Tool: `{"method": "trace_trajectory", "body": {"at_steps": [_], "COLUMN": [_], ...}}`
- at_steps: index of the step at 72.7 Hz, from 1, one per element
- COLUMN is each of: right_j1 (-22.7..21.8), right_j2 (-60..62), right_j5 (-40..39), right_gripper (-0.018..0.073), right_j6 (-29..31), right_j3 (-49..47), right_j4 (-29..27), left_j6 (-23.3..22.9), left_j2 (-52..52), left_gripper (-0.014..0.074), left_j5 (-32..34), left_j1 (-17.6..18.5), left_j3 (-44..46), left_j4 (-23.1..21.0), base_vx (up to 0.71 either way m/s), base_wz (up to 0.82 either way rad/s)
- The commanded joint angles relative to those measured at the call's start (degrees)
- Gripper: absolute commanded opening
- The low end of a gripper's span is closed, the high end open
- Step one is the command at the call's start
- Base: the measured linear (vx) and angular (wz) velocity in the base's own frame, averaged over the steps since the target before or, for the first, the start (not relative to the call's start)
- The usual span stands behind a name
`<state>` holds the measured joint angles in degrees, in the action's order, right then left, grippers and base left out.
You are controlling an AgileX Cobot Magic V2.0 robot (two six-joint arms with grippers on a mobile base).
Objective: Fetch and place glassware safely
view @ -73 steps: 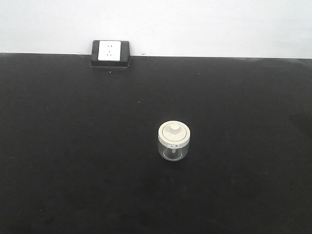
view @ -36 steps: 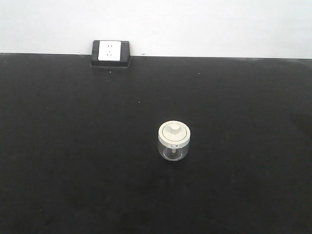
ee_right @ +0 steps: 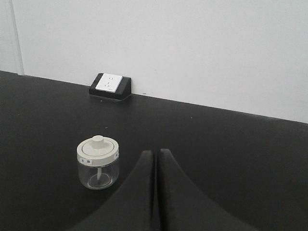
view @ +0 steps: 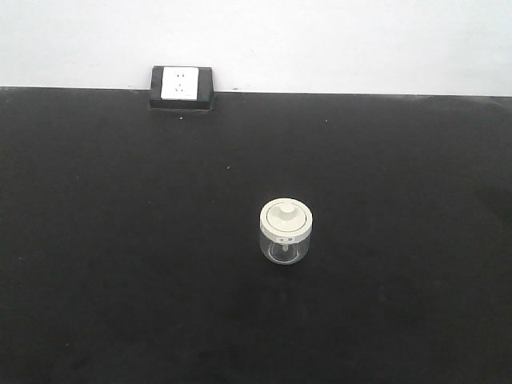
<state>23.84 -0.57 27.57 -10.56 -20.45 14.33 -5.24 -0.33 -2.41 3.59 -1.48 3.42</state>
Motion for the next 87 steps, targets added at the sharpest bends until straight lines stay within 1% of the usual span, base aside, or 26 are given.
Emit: {"method": "trace_trajectory", "body": {"at_steps": [1, 41, 48, 52, 56, 64, 70, 73, 79, 87], "right_j1": [-0.13, -0.13, -0.77, -2.44, -4.98, -11.46, -16.66, -18.75, -22.28, -24.40], "right_j2": [-1.19, -1.19, -1.19, -1.19, -1.19, -1.19, -1.19, -1.19, -1.19, -0.90], "right_j5": [-4.34, -4.45, -4.49, -4.77, -4.91, -9.02, -14.77, -17.69, -23.06, -25.76], "right_gripper": [-0.0008, -0.0008, -0.0008, -0.0008, -0.0008, -0.0008, -0.0008, -0.0008, -0.0008, -0.0008], "right_j6": [0.10, 0.10, 0.40, 1.51, 3.18, 9.11, 14.31, 15.92, 17.23, 16.51], "right_j3": [-1.48, -1.48, -1.48, -1.48, -1.24, 1.99, 5.93, 7.73, 11.50, 15.25], "right_j4": [0.91, 1.00, 0.75, 0.66, -0.89, -6.57, -11.89, -14.33, -18.05, -18.58], "left_j6": [-0.48, -0.48, -0.48, -0.48, -0.48, -0.48, -0.48, -0.48, -0.48, -0.48], "left_j2": [-1.04, -1.04, -1.04, -1.04, -1.04, -1.04, -1.04, -1.04, -1.04, -1.04], "left_gripper": [-0.0007, -0.0007, -0.0007, -0.0007, -0.0007, -0.0007, -0.0007, -0.0007, -0.0007, -0.0007], "left_j5": [4.57, 4.57, 4.57, 4.57, 4.57, 4.57, 4.57, 4.57, 4.57, 4.57], "left_j1": [-0.08, -0.08, -0.08, -0.08, -0.08, -0.08, -0.08, -0.08, -0.08, -0.08], "left_j3": [-1.68, -1.68, -1.68, -1.68, -1.68, -1.68, -1.68, -1.68, -1.68, -1.68], "left_j4": [-0.52, -0.52, -0.52, -0.52, -0.52, -0.52, -0.52, -0.52, -0.52, -0.52], "base_vx": [0.00, 0.00, 0.00, 0.00, 0.00, 0.00, 0.00, 0.00, 0.00, 0.00], "base_wz": [0.00, 0.00, 0.00, 0.00, 0.00, 0.00, 0.00, 0.00, 0.00, 0.00]}}
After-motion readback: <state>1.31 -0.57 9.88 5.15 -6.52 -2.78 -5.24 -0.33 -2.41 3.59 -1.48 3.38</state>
